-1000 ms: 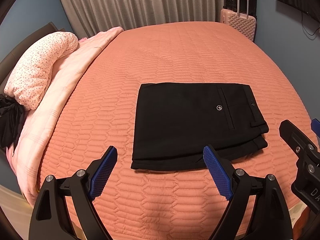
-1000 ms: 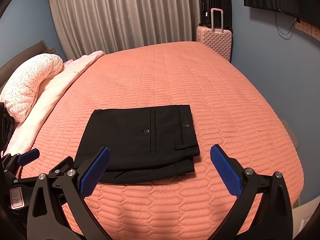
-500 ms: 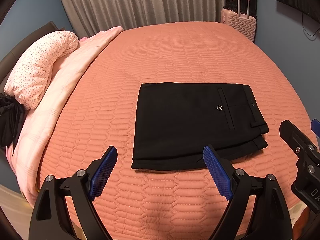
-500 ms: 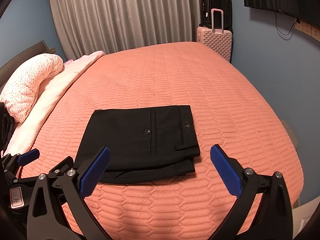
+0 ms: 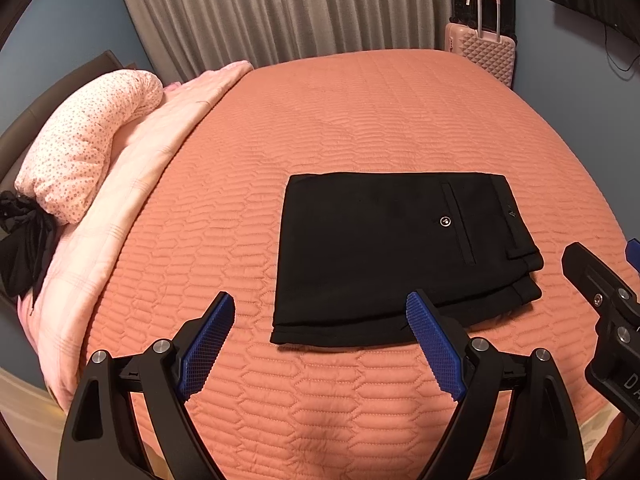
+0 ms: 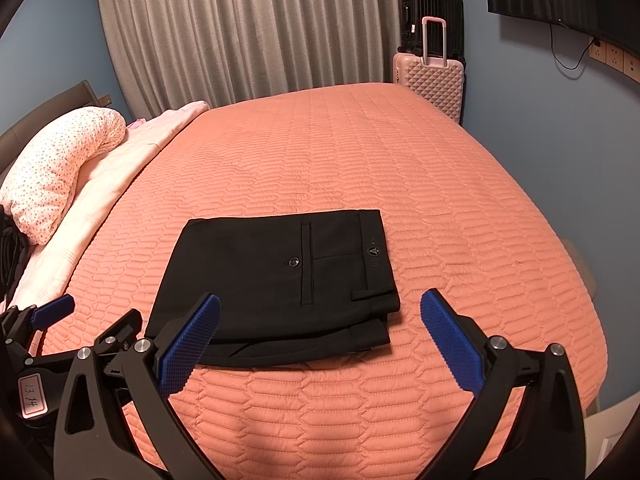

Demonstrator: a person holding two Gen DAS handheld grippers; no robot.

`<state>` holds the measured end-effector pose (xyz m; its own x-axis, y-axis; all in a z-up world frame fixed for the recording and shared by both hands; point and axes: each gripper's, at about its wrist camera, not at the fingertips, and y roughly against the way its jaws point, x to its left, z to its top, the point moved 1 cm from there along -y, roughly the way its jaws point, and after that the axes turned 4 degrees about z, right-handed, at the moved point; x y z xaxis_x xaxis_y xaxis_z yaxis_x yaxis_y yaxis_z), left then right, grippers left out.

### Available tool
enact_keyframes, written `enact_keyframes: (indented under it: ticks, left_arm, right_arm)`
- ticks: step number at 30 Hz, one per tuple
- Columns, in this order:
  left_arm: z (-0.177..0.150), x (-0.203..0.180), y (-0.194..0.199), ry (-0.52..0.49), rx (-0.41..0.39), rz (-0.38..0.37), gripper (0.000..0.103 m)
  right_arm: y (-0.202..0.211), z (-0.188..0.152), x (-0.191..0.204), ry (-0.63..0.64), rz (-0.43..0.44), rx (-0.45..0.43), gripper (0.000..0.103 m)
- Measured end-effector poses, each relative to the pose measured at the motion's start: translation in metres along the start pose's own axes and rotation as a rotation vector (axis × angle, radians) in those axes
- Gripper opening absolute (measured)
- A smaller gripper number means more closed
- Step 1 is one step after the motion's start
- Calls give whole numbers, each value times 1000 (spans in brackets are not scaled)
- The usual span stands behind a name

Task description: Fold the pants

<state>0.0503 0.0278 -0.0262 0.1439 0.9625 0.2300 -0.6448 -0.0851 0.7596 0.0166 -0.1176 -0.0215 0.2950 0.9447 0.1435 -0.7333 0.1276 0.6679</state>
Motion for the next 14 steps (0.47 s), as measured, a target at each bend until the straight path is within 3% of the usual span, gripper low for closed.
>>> enact_keyframes:
  ticks: [14]
  left_arm:
    - [2, 5, -5, 23, 38, -48, 86]
  right_arm:
    - [0, 0, 1, 0, -1, 5, 98]
